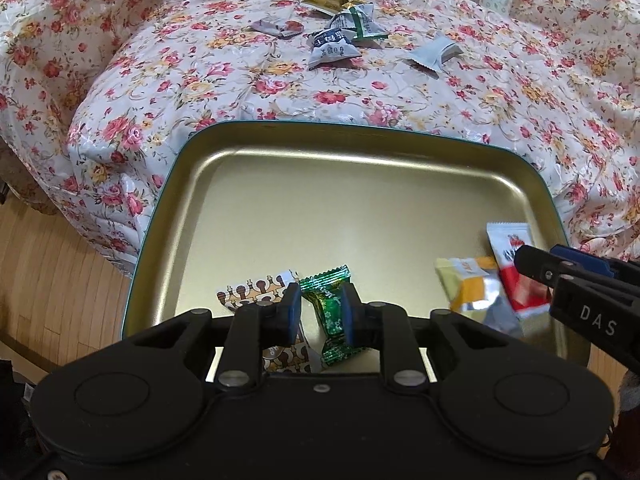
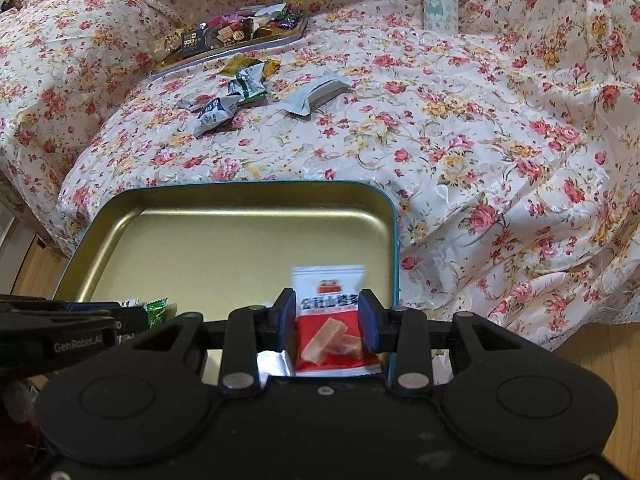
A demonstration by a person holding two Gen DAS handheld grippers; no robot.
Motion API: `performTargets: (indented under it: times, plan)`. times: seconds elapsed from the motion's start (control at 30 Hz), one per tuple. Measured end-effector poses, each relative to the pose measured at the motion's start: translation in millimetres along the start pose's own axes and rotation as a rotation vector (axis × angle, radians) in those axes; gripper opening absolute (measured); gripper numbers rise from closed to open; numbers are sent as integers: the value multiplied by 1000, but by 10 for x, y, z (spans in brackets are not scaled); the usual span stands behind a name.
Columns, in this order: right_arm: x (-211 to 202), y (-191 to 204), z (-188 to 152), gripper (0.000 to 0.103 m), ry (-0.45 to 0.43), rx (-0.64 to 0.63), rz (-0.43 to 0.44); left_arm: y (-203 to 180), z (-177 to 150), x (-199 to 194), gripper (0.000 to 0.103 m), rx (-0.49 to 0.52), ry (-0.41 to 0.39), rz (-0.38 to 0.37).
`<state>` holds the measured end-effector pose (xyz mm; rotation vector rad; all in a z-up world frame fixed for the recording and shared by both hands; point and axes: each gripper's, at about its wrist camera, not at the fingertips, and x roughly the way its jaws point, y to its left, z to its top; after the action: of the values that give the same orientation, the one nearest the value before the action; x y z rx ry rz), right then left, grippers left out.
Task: Organize snacks
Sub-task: 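Carry the green candy and red packet with both tools over the gold tray, then open both tools to drop the candy and red packet into the tray, then move the left tool to the white hawthorn packet while the right tool reaches a white packet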
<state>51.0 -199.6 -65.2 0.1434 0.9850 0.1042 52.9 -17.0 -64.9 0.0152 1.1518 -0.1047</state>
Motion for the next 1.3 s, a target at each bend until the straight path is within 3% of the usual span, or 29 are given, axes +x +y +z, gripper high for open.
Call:
performTargets:
  times: [0.43,0.83,1.0,1.2,1.3]
  plan:
    - [-38,30,1,38,-7,-19,-6,0,9,-14,29,4,-7,7]
    - [-116,79,63,38,-34,-49,-3,61,73,-122,33,-23,-87,13]
    - [-167,102,139,38,-75,-56,2,96,131,-200,34,-17,-173,37]
    - [-261,149,296,57,-160,-88,18,171,254,-306,35,-2,-307,88]
    - [-286,183,378,57,-200,-106,20,215,348,-317,35,7,-347,101]
